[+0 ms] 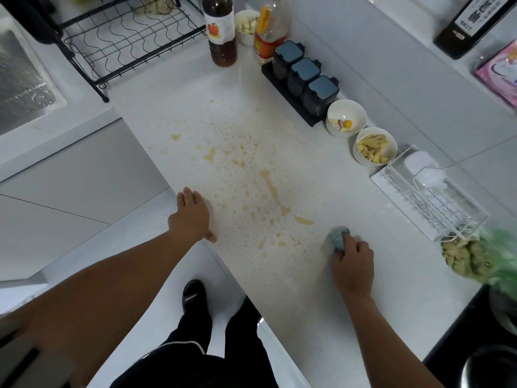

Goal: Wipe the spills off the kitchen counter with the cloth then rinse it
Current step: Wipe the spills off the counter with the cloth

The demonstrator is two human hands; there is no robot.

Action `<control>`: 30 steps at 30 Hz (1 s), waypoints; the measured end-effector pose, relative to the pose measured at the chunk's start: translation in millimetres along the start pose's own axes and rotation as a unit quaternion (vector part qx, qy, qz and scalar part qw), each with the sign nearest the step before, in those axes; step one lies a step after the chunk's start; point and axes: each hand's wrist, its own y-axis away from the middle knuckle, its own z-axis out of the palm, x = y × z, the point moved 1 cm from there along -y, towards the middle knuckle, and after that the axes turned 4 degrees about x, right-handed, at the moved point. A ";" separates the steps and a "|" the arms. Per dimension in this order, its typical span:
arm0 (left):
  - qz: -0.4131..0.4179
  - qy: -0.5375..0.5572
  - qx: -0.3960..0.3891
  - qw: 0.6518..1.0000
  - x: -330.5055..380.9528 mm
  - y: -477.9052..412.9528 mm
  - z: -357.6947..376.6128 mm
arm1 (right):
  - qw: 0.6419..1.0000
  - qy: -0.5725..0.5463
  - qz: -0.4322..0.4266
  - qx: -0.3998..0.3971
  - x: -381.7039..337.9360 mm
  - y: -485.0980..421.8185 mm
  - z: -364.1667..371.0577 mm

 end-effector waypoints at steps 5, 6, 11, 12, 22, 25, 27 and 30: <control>0.002 0.004 0.003 1.000 -0.7 -1.5 0.8 | 0.989 0.013 -0.144 -0.042 -9.4 10.4 1.5; 0.003 0.006 0.004 1.000 -1.3 -1.9 1.4 | 0.994 0.003 -0.098 -0.038 -6.5 9.1 0.0; 0.012 0.007 0.008 1.000 -4.2 -2.8 3.7 | 0.996 0.028 -0.088 -0.010 -15.5 25.5 7.1; 0.015 0.005 0.008 1.000 -4.1 -3.1 3.8 | 0.992 0.030 -0.123 -0.018 -13.8 27.7 8.2; 0.015 0.012 0.005 1.000 -4.7 -0.5 0.9 | 0.999 -0.019 -0.021 -0.019 -22.4 32.8 11.8; 0.016 0.011 0.007 1.000 -4.8 0.8 0.8 | 1.000 0.004 -0.009 -0.006 -31.8 38.5 12.7; 0.017 0.011 0.009 1.000 -4.2 0.9 0.8 | 0.992 0.025 -0.120 -0.024 -33.5 41.4 11.9; 0.023 0.011 0.012 1.000 -4.8 1.0 0.4 | 1.000 -0.001 -0.003 -0.012 -27.1 38.5 8.0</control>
